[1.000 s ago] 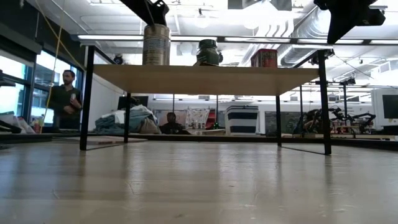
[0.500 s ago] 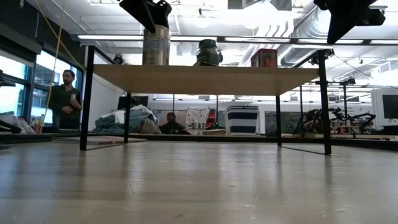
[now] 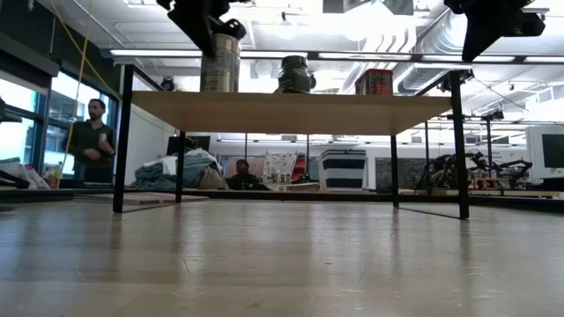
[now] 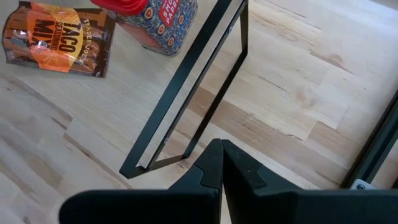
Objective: Shelf spices
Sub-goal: Remove the brown seasoning bottle from the shelf, then remove the red seasoning can from the shelf
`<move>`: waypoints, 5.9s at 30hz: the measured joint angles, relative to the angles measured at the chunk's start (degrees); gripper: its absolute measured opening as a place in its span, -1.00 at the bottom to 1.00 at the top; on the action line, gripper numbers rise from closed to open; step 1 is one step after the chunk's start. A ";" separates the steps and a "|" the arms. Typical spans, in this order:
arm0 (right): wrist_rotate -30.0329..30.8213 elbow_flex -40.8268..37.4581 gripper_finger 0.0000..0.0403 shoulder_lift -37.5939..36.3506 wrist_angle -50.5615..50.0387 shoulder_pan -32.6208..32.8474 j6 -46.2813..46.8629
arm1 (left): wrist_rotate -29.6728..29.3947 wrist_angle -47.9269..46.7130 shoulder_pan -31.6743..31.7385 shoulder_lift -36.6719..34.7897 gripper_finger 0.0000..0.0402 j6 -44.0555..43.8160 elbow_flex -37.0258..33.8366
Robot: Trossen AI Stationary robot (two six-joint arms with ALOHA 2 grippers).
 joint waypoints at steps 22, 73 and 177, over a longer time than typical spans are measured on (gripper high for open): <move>0.11 0.00 -1.00 0.00 0.04 -0.02 -4.35 | 1.02 -0.18 -0.03 2.30 0.80 -7.76 -0.50; -6.97 0.00 -1.00 0.04 16.59 1.78 -7.42 | -6.88 22.84 -44.49 -15.54 0.34 -42.38 -39.73; -1.84 41.11 0.36 46.45 -12.02 -18.06 -4.81 | -21.45 -2.78 -35.65 -33.90 0.90 -68.84 -34.40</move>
